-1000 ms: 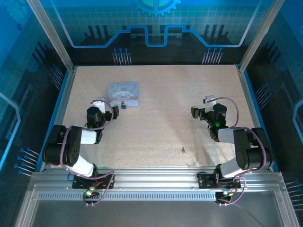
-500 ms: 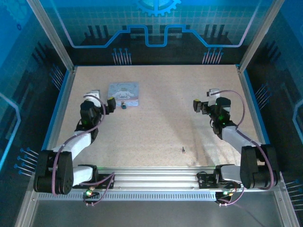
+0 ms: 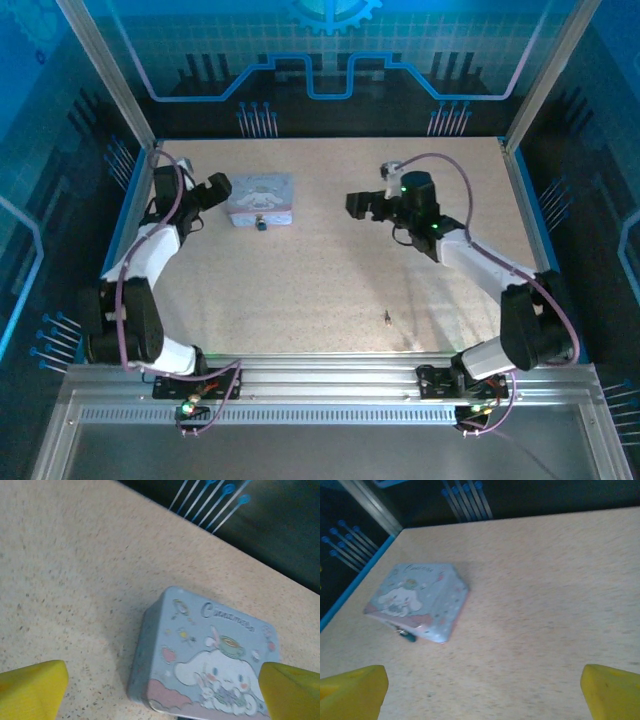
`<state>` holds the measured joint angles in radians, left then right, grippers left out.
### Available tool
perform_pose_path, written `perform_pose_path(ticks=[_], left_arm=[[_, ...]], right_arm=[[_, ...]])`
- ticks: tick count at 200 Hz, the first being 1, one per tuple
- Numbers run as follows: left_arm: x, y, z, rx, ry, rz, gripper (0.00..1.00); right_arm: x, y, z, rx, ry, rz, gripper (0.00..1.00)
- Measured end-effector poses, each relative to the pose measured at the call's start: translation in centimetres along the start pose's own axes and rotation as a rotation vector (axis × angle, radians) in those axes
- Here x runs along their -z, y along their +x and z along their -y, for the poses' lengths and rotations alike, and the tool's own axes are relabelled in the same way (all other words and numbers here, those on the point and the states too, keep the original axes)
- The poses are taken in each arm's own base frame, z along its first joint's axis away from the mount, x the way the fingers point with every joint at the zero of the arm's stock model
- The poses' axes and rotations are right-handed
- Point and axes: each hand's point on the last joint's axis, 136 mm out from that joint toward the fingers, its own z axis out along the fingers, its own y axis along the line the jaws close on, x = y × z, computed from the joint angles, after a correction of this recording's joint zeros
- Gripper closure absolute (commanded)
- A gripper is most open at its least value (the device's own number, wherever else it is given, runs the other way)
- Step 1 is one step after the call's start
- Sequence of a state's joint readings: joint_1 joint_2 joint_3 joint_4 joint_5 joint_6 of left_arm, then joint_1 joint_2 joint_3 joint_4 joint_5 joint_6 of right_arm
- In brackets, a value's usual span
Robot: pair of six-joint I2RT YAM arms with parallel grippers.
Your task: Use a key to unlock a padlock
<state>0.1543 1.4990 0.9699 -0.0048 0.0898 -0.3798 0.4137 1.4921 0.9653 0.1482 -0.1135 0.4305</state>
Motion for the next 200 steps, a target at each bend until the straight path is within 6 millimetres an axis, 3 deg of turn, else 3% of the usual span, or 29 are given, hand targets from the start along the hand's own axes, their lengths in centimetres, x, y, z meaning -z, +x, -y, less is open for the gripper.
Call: perform_pose_path(ticks=[28,62,97,152,200], left_arm=[[-2.9,1.4,-1.4,0.103,0.027,-0.108,0.03],[-5.3,1.4,0.0,0.143,0.111,-0.178,0.05],[-7.7,0.4,1.3,0.151,0.186,-0.208,0.08],[-10.2,2.4,1.6,0.160,0.215,-0.283,0.24],[-11.0,3.4,4.0,0.110,0.244,-0.324,0.40]], right_arm=[[-3.5,2.1,-2.5,-0.045,-0.040,-0.083,0.00],[-7.1,3.3,-4.8,-0.076,-0.073,-0.133,0.00],[-9.1,3.4,-6.1,-0.098,-0.094,-0.145,0.00],[-10.2,4.5,-6.5,-0.123,-0.115,-0.178,0.02],[-9.9,5.5,-6.2,-0.126,-0.118,-0.194,0.02]])
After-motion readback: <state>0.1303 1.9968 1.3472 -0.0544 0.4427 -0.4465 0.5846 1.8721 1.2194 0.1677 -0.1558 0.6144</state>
